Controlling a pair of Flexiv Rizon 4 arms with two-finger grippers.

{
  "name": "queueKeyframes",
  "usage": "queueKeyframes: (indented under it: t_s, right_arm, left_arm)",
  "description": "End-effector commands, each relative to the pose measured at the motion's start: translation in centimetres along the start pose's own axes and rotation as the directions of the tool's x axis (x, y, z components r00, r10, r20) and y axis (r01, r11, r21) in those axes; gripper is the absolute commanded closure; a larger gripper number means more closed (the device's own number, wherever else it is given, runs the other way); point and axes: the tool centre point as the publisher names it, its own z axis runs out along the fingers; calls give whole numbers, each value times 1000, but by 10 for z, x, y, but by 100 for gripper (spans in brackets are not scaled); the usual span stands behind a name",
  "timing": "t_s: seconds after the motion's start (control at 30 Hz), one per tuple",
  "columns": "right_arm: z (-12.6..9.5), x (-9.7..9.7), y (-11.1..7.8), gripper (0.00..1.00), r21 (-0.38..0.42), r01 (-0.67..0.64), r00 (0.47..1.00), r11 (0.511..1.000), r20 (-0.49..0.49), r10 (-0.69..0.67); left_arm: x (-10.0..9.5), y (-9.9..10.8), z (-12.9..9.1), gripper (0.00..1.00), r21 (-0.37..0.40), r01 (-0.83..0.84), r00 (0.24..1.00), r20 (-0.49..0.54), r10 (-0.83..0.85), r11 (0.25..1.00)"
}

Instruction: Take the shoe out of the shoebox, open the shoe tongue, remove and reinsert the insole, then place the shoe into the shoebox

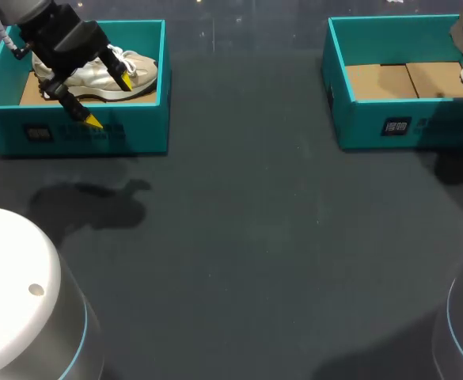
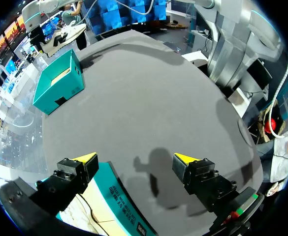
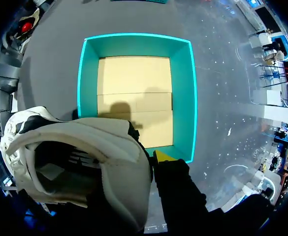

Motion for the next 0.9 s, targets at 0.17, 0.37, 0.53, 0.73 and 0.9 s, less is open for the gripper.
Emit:
queueKeyframes:
  t_s: [0.17,0.37,0.53,0.73,0.9]
  right_arm:
    - [-5,35,-14,100,20,-326,943,945,79,324]
    - [-2,39,-32,100,15,-434,899,901,74,432]
    - [2,45,-40,100,-19,-520,852,854,63,520]
    - [2,45,-40,100,-19,-520,852,854,63,520]
    - [2,45,-40,100,-19,-520,852,854,63,520]
  left_arm:
    - [0,0,0,0,-3,0,1000,0,0,1000]
    - [0,0,0,0,-3,0,1000,0,0,1000]
    - [0,0,0,0,-3,0,1000,0,0,1000]
    - [0,0,0,0,-3,0,1000,0,0,1000]
    - [0,0,0,0,-3,0,1000,0,0,1000]
